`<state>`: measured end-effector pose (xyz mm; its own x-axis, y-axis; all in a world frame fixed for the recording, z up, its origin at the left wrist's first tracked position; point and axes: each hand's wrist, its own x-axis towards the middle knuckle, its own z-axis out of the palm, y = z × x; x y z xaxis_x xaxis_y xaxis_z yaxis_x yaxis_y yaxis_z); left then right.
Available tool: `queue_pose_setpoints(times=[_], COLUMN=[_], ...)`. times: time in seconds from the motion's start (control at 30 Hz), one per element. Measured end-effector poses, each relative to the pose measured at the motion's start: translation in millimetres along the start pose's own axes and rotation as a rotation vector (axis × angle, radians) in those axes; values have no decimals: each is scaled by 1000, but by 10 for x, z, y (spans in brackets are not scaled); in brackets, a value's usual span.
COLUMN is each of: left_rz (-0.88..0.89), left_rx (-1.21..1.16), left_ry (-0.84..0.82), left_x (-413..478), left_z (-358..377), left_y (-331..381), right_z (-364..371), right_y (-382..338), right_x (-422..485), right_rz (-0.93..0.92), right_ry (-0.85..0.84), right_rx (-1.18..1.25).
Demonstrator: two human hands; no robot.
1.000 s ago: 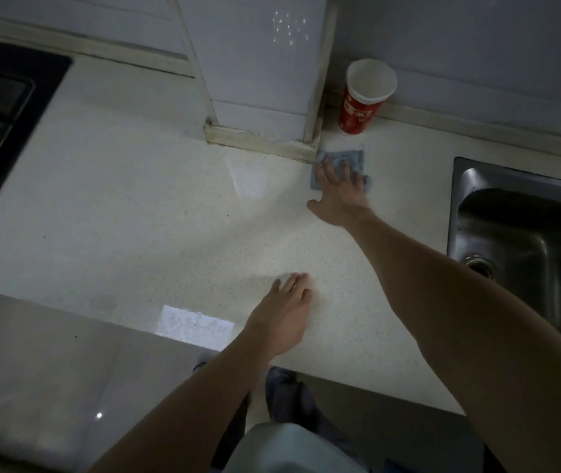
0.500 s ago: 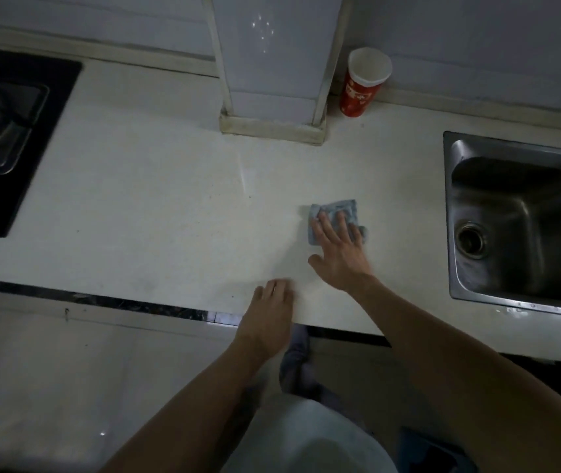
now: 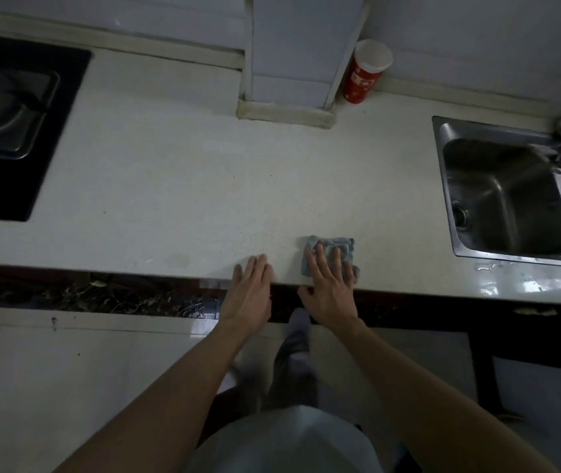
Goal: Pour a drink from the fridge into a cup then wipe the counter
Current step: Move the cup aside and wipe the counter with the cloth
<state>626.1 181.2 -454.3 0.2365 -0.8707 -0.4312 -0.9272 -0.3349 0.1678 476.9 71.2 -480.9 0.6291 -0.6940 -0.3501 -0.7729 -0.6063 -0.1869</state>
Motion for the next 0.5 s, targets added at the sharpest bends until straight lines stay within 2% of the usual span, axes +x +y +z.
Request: queue_pose_setpoints(times=[0.23,0.5], left_rz=[58,28], left_rx=[-143,-94], left_ry=[-50,-78], left_x=[33,42], left_z=[-56,-80], left_y=[-156,-96], right_z=[62,24], right_y=[-468,-404], right_x=[-67,28], right_rz=[-32,-95], right_ry=[-68,-91], right_rx=[-4,3])
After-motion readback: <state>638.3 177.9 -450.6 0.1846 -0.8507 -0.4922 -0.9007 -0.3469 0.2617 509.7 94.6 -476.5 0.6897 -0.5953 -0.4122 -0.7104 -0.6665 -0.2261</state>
